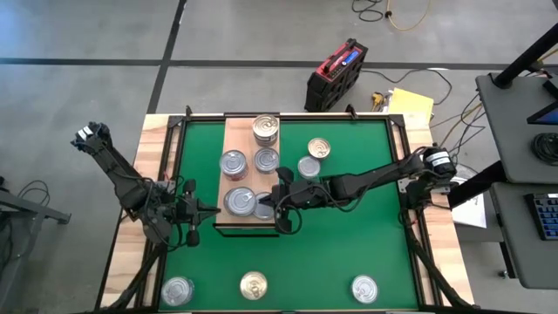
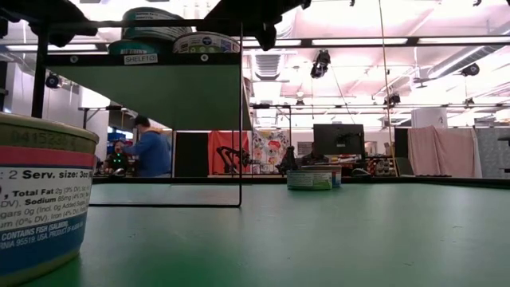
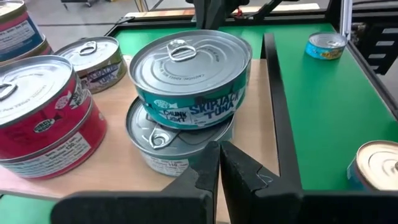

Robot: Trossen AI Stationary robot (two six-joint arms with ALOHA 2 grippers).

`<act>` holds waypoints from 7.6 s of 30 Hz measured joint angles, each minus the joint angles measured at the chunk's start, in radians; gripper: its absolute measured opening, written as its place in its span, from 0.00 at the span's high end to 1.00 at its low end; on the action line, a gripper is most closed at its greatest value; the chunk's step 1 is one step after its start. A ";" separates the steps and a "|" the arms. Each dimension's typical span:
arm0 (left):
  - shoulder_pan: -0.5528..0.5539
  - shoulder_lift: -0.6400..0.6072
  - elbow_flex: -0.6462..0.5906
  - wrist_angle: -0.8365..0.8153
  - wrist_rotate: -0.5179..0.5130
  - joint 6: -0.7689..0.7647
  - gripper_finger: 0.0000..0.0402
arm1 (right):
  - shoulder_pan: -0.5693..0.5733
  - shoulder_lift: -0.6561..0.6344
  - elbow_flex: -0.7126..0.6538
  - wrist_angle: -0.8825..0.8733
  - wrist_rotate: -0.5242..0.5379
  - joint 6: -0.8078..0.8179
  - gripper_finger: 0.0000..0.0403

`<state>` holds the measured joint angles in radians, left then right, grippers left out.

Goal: Stack canned seafood by type on shelf
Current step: Stack the green and blue tuna can on top of the green and blue tuna can on the shelf, then stack the green and white tuna can on top of the green and white tuna can on the shelf

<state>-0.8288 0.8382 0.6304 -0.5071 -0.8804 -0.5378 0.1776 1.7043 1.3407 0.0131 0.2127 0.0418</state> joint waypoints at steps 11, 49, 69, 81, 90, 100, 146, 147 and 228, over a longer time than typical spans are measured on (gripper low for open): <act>0.000 0.007 -0.003 -0.018 -0.001 -0.022 1.00 | -0.004 0.012 0.000 0.023 0.004 0.001 0.98; 0.000 0.008 -0.005 -0.018 -0.002 -0.023 1.00 | -0.018 0.045 0.000 0.088 0.004 -0.037 0.98; -0.004 0.008 0.042 -0.009 0.057 -0.041 1.00 | 0.016 -0.069 -0.001 -0.006 0.017 -0.068 0.98; -0.046 0.186 0.176 -0.011 0.060 -0.111 1.00 | 0.240 -0.150 -0.033 -0.257 0.336 0.006 0.98; -0.102 0.421 0.351 -0.072 0.053 -0.138 1.00 | 0.260 -0.139 -0.061 -0.335 0.343 0.105 0.98; -0.167 0.592 0.520 -0.256 0.026 -0.346 1.00 | 0.333 -0.141 -0.143 -0.339 0.410 0.205 0.98; -0.165 0.944 0.827 -0.421 -0.098 -0.388 1.00 | 0.316 -0.206 -0.266 -0.894 0.291 0.730 0.98; -0.157 0.943 0.827 -0.433 -0.098 -0.388 1.00 | 0.287 -0.213 -0.266 -0.892 0.293 0.693 0.98; -0.109 0.917 0.820 -0.366 -0.107 -0.318 1.00 | 0.233 -0.261 -0.517 -0.480 -0.153 0.911 0.98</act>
<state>-0.9378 1.7556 1.4506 -0.8736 -0.9869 -0.8560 0.4106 1.4437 0.8238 -0.4669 0.0594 0.9528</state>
